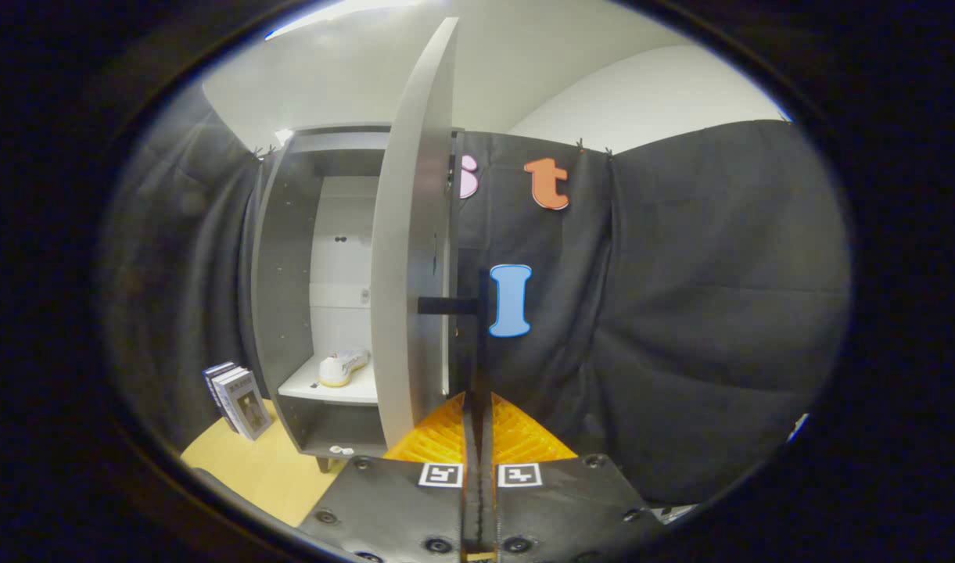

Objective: Open the shoe cabinet door, grab the shoes and put them into the shoe cabinet, then close the shoe cabinet door.

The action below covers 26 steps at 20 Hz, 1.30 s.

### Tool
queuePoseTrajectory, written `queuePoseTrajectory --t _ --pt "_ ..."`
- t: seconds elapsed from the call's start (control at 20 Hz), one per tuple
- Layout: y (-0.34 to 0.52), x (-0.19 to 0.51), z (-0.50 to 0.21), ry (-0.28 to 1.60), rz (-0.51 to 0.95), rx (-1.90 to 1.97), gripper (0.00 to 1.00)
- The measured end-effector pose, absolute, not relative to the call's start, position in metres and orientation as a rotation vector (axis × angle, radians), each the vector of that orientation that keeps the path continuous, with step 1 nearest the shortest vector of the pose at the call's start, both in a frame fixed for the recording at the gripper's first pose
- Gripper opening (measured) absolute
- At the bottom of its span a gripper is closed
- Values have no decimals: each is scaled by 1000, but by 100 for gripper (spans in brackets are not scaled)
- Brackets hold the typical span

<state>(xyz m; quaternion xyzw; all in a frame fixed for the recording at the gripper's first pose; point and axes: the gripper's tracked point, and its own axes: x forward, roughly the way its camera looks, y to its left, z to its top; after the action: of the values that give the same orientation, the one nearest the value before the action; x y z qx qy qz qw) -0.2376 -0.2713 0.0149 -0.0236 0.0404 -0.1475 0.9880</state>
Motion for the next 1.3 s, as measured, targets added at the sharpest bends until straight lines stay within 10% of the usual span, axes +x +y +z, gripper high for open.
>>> queuePoseTrajectory --t 0.6,1.3 --pt "-303 -279 37 33 -422 -95 2" --pt "-156 -253 -23 97 -139 -78 2"
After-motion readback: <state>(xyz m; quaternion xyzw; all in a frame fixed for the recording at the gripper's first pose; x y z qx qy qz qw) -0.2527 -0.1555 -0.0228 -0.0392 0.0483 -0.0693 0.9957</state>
